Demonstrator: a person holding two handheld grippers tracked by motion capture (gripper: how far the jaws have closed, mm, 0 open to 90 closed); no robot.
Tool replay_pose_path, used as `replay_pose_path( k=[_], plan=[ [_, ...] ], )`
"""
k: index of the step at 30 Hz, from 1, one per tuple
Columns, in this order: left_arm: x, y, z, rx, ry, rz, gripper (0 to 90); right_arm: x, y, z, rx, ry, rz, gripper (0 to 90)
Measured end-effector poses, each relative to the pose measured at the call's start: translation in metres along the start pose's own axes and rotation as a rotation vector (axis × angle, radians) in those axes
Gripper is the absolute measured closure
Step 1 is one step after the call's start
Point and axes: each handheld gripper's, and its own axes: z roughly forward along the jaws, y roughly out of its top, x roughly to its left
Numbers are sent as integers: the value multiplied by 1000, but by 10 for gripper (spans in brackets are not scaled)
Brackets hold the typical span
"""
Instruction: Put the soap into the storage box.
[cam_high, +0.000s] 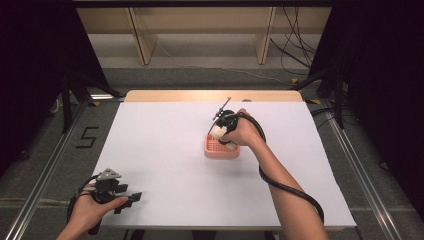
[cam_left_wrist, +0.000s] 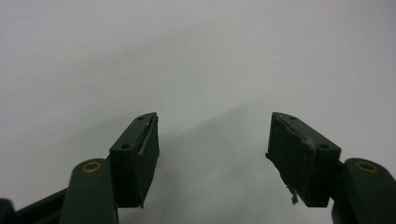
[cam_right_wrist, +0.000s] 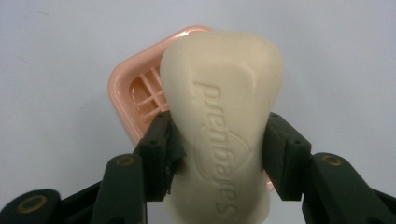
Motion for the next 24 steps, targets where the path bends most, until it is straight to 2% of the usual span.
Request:
replay_pose_path(
  k=[1, 4, 8, 9, 11, 24],
  plan=[
    [0, 0, 0, 0, 0, 0, 334, -1, 0, 1, -6, 1, -15, 503],
    [0, 0, 0, -2, 1, 4, 334, 0, 1, 3, -1, 1, -2, 504],
    [0, 0, 0, -1, 2, 4, 334, -1, 1, 6, -2, 7, -20, 504],
    [0, 0, 0, -1, 3, 4, 334, 0, 1, 6, 1, 3, 0, 504],
    [0, 0, 0, -1, 2, 4, 334, -1, 1, 7, 1, 5, -19, 503],
    [0, 0, 0, -1, -1, 5, 334, -2, 3, 11, 9, 0, -23, 503]
  ],
)
